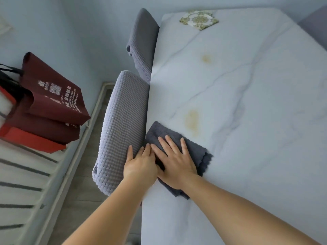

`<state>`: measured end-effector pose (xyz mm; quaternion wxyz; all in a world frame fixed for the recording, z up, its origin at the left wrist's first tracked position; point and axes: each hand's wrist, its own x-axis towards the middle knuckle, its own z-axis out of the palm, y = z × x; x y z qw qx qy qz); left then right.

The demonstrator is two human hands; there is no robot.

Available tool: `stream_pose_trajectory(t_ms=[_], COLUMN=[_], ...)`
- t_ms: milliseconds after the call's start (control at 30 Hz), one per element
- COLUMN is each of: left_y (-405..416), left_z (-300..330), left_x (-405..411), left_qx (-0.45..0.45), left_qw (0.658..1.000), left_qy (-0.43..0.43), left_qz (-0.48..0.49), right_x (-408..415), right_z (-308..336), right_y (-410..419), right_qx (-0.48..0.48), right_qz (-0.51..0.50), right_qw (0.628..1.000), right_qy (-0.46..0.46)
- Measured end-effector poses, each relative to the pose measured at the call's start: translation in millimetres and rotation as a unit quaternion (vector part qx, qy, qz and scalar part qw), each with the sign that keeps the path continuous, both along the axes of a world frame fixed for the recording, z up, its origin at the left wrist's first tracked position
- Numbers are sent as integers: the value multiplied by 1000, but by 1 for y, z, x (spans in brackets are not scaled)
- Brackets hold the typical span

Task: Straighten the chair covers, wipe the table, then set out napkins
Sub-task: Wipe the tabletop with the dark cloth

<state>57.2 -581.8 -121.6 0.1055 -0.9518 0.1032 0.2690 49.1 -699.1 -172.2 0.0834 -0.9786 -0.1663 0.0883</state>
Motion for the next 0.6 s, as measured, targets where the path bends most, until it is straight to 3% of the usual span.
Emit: stream_pose_trajectory(t_ms=[167, 300, 467, 600], left_y=[4, 16, 8, 2], left_z=[12, 13, 9, 5], left_x=[37, 38, 50, 75], left_qx=[40, 20, 36, -2], left_qw=[984, 958, 940, 947], left_qy=[22, 43, 35, 37], left_qz=[-173, -283, -336, -318], right_x=[-10, -40, -29, 1], right_z=[-4, -6, -3, -3], right_y=[8, 26, 25, 4], right_qx=[14, -6, -38, -25], right_qz=[-130, -252, -267, -241], right_qw=[990, 967, 963, 970], right_qy=[-45, -42, -21, -3])
